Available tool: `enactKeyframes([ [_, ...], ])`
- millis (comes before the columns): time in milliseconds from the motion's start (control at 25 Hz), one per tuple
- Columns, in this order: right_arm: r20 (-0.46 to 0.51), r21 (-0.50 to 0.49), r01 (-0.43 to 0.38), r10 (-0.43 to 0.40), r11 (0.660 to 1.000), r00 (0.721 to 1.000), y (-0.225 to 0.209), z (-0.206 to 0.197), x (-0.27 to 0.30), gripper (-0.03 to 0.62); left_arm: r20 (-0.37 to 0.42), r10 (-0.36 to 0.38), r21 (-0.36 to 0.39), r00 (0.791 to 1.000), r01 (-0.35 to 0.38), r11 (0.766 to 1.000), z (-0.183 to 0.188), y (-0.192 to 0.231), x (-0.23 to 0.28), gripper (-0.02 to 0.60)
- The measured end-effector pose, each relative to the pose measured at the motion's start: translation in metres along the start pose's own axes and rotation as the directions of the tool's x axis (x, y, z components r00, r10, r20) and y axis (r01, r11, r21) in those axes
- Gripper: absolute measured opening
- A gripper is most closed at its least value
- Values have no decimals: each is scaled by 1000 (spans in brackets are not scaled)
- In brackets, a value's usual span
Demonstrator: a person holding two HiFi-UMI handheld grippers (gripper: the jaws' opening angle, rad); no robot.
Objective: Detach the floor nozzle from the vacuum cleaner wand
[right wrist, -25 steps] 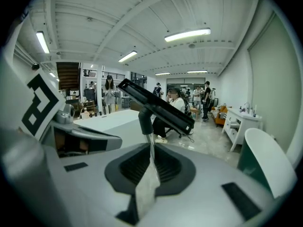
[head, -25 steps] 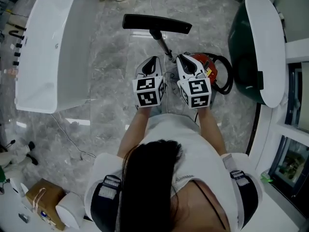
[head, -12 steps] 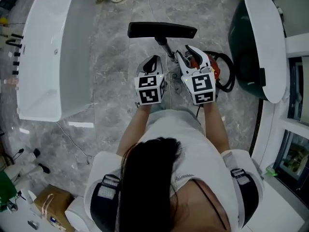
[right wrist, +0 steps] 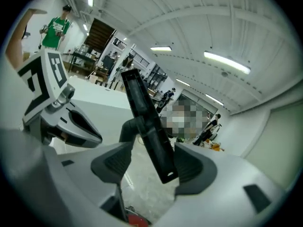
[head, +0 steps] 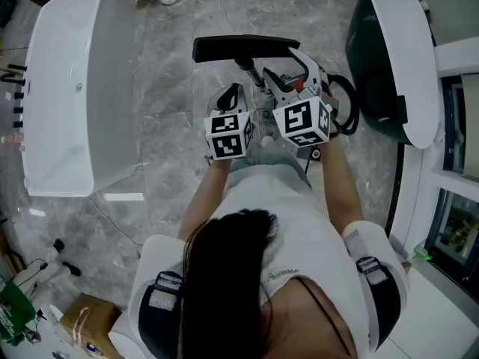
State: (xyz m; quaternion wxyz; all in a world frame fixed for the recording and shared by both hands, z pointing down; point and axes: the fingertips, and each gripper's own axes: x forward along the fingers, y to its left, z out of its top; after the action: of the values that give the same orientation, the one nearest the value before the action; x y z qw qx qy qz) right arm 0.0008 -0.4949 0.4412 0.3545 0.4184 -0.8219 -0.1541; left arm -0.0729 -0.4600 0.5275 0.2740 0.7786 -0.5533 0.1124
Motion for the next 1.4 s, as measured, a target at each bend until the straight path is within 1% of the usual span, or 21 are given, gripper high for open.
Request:
enactKeyframes([
  [240, -40, -135, -6, 0, 991, 999, -8, 0, 15, 295, 3, 14, 8, 1000, -14, 1000, 5, 2, 8, 2],
  [520, -59, -228, -39, 27, 973, 998, -13, -1, 34, 316, -7, 43, -1, 999, -43, 999, 4, 7, 12, 2],
  [680, -72, -255, -76, 59, 964, 996, -10, -2, 42, 318, -20, 60, -9, 998, -60, 998, -1, 10, 13, 2],
  [920, -79, -269, -115, 97, 956, 992, -7, -6, 58, 316, -22, 72, -13, 997, -72, 997, 1, 9, 22, 2],
  [1160, -73, -308, -108, 90, 945, 993, -9, -4, 68, 316, -16, 79, -17, 997, -79, 997, 5, 8, 25, 2],
  [1400, -72, -328, -130, 112, 936, 991, -5, -4, 75, 308, -16, 94, -23, 995, -94, 995, 3, 11, 26, 2],
])
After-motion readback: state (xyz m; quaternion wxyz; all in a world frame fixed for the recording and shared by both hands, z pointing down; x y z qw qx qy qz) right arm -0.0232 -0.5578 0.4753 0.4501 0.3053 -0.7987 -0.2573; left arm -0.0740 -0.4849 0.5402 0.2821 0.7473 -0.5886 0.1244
